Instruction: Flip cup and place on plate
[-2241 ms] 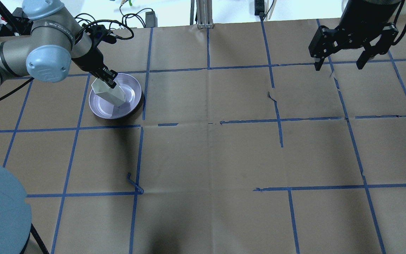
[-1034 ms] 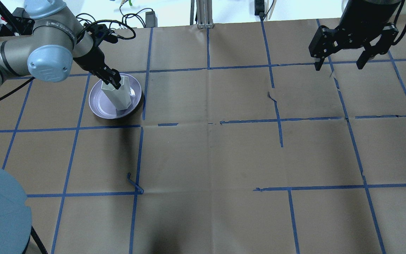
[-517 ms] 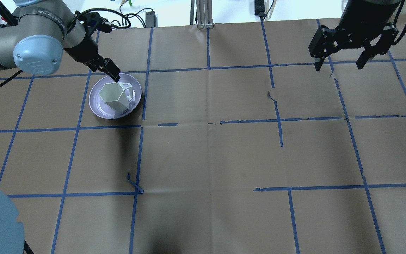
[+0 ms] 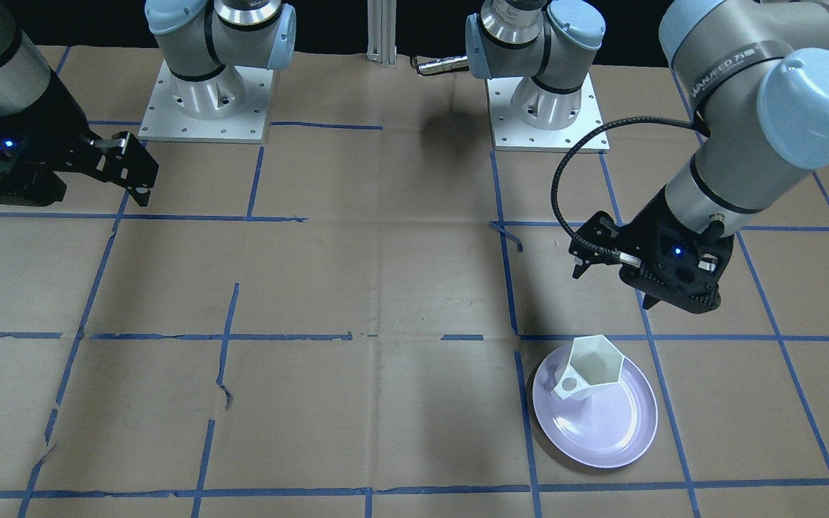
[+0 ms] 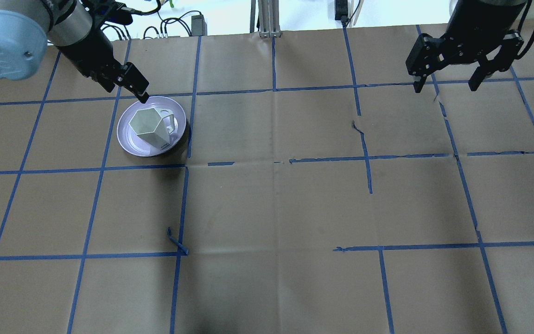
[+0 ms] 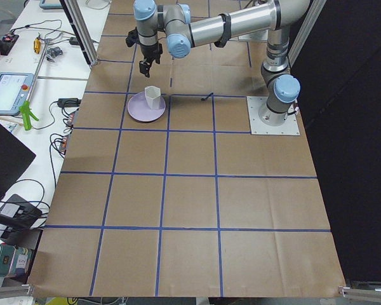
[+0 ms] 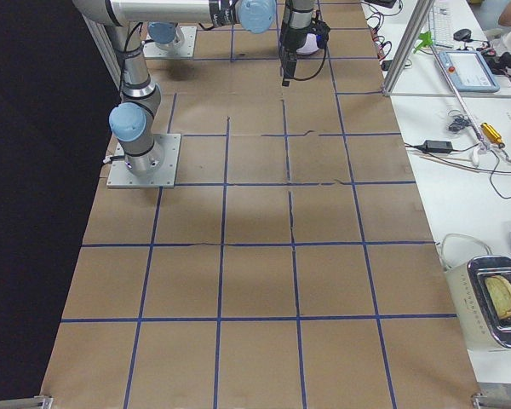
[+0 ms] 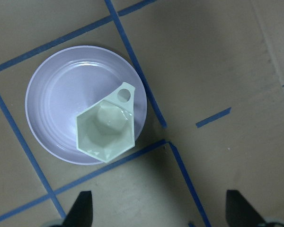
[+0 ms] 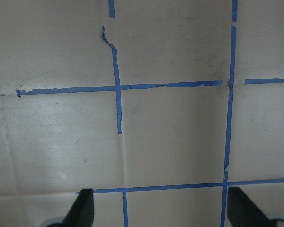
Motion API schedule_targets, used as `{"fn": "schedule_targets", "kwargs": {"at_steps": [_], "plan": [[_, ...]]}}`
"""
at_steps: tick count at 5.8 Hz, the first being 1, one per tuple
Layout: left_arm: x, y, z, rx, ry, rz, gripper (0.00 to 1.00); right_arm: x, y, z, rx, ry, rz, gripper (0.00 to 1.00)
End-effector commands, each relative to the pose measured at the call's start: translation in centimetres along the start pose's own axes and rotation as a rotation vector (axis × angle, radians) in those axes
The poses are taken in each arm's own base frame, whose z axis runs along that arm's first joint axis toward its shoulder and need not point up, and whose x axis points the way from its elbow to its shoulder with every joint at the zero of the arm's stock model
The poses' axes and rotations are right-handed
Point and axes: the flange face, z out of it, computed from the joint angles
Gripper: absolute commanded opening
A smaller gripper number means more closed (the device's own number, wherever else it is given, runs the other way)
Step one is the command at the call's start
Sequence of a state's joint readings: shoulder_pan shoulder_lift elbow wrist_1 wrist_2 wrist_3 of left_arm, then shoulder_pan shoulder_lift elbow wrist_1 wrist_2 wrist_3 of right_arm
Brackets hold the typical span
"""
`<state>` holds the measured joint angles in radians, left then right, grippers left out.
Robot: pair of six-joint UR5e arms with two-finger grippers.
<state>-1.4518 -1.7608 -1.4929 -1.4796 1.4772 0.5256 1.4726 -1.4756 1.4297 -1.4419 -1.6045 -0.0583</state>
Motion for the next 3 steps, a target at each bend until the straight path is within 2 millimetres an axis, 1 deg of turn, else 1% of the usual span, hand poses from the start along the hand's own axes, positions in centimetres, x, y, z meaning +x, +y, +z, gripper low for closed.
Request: {"fn": "schedule_targets", "kwargs": {"at_steps": [1,2,3], "plan": [[3.5,1.5,-2.4,-0.048,-0.071,-0.118,0.99,0.0,0.0,0.0,0.0,0.0,0.0,1.0],[6.1,1.6,-3.2,-0.034,-0.087,-0.163,0.99,0.0,0.0,0.0,0.0,0.0,0.0,1.0],[6.7,2.0,-3.4,-0.042,-0.075,-0.207,0.99,0.0,0.0,0.0,0.0,0.0,0.0,1.0]]}}
